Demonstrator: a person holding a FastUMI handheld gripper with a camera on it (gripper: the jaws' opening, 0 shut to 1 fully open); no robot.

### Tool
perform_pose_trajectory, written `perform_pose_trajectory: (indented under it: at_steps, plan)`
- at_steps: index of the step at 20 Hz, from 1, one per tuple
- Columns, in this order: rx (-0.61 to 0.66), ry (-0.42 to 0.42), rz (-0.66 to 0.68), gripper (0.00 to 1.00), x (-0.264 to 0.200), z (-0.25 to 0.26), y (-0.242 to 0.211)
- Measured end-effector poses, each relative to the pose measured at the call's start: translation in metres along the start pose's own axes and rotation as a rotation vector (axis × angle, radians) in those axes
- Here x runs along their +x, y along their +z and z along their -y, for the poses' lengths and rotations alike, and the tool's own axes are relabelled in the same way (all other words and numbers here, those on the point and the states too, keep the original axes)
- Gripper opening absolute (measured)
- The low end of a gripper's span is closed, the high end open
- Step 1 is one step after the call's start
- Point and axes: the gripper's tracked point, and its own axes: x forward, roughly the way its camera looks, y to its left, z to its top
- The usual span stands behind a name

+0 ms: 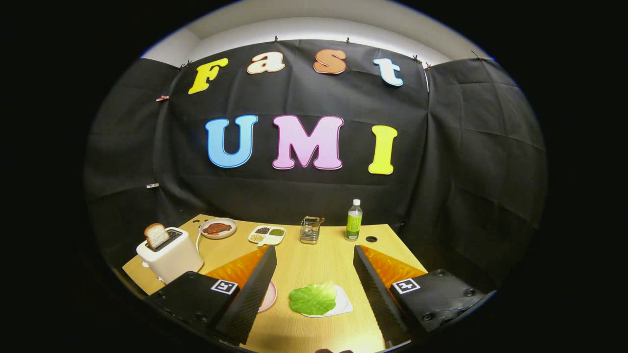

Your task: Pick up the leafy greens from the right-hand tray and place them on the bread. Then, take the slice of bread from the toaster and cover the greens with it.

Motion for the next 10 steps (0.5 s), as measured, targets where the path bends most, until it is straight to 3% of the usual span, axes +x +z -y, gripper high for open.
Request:
perform_pose_trajectory:
  at_steps: [10]
  plan:
    - [0.032,-0.016,-0.169,0.98,0.06,0.0,-0.066]
